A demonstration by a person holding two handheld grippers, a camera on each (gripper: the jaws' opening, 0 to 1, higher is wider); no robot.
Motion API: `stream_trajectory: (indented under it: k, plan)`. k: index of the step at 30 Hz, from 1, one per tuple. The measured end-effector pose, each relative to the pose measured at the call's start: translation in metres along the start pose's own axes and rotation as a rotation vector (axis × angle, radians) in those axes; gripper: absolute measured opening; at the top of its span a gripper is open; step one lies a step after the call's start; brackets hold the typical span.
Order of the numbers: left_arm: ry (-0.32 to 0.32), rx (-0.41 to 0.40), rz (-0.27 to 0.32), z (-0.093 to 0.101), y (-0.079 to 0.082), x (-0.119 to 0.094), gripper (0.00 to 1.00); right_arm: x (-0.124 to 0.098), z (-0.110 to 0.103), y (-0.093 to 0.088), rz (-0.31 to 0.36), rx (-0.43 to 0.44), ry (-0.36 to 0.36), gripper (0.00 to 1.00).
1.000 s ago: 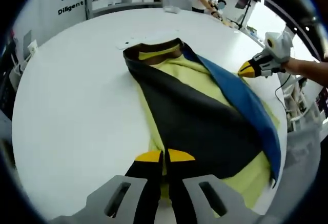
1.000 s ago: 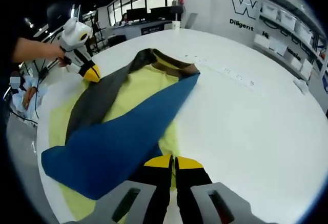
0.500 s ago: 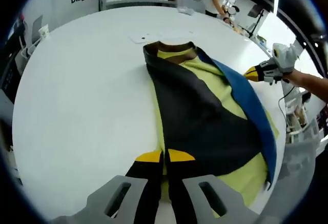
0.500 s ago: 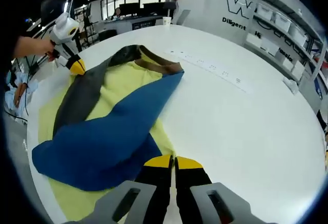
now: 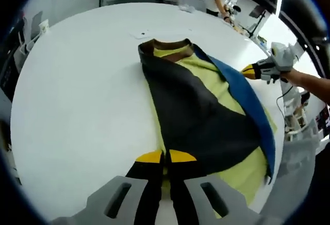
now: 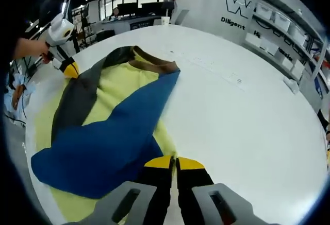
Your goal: Fold the garment on the visible template until the final outline fits inside the template.
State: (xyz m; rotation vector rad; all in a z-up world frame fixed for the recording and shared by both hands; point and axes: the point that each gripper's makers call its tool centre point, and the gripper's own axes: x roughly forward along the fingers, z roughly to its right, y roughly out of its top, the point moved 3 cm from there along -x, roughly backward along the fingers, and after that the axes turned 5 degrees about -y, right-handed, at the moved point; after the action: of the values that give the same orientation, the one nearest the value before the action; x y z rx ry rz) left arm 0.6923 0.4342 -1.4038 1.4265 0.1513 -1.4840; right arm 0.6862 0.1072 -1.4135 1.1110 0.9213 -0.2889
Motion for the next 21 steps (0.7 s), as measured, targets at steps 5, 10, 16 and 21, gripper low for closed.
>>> stream_trajectory:
  k: [5,10,16,21]
  plan:
    - [-0.009,0.011,0.023,0.006,-0.001,-0.006,0.12,-0.011,-0.004,-0.003,0.018,0.01,0.023,0.06]
    - [-0.01,0.008,0.058,0.008,-0.006,-0.014,0.23,-0.023,-0.017,-0.003,0.045,0.015,0.07,0.11]
    - [-0.004,0.012,0.056,0.012,-0.021,-0.021,0.24,-0.031,-0.026,-0.009,0.055,-0.009,0.086,0.13]
    - [-0.01,0.013,0.065,0.02,-0.03,-0.027,0.27,-0.042,-0.036,-0.012,0.068,-0.014,0.11,0.15]
